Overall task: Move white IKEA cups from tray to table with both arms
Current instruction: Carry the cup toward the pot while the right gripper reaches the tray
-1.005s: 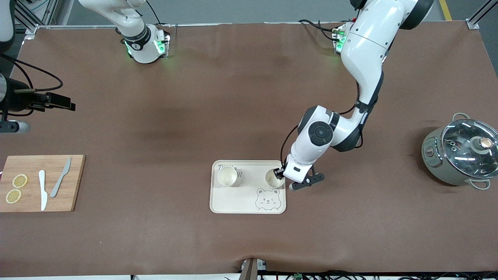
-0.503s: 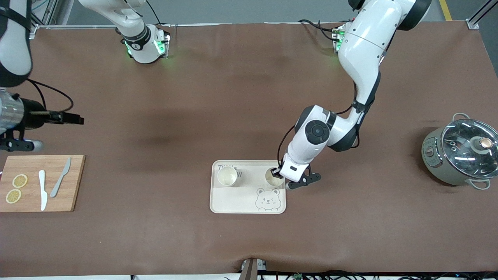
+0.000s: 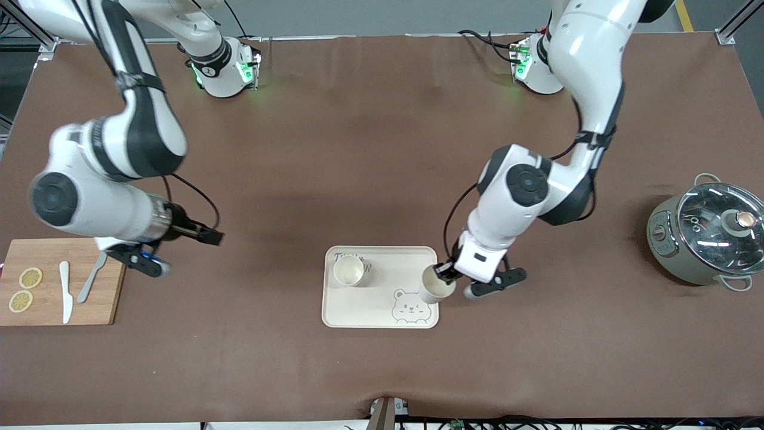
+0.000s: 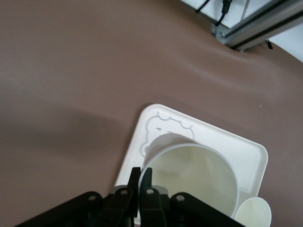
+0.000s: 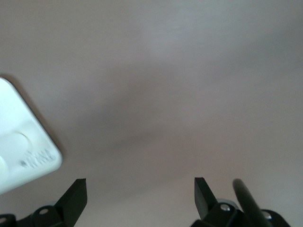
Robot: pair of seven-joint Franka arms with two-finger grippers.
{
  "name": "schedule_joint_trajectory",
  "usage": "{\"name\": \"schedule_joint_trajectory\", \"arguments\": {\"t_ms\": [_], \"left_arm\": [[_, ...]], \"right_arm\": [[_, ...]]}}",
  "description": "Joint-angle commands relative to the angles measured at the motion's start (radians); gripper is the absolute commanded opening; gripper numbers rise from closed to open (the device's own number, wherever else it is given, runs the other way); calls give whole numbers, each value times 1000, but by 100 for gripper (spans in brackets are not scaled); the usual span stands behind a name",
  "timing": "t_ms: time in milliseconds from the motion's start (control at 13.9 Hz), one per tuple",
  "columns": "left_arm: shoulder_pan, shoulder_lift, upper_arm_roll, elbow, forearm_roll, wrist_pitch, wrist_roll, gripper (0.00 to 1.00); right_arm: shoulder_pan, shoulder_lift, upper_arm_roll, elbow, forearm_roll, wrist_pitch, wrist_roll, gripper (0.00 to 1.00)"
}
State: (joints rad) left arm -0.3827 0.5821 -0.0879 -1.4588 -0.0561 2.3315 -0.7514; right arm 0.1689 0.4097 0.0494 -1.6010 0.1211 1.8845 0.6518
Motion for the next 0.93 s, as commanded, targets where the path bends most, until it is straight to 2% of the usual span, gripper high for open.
{"name": "schedule_joint_trajectory", "arguments": {"t_ms": [0, 215, 287, 431, 574, 718, 862], "left_arm": [[69, -96, -6, -28, 25, -133, 123, 0], [146, -149, -7, -54, 15, -262, 251, 0], [169, -165, -7, -78, 15, -293, 277, 0], [224, -182, -6, -139, 16, -302, 337, 0], [275, -185, -6, -190, 24, -302, 398, 0], [317, -185, -6, -247, 25, -288, 435, 0], [337, -183, -4, -305, 25, -241, 452, 0]], "right_arm": [[-11, 89, 94, 19, 5, 134, 167, 100], [1, 196, 168, 114, -30, 194, 241, 100], [1, 231, 199, 153, -63, 197, 287, 100], [9, 285, 259, 200, -188, 200, 440, 100], [9, 337, 315, 249, -250, 199, 527, 100], [20, 363, 331, 251, -303, 215, 565, 100], [41, 394, 337, 253, -311, 286, 615, 100]]}}
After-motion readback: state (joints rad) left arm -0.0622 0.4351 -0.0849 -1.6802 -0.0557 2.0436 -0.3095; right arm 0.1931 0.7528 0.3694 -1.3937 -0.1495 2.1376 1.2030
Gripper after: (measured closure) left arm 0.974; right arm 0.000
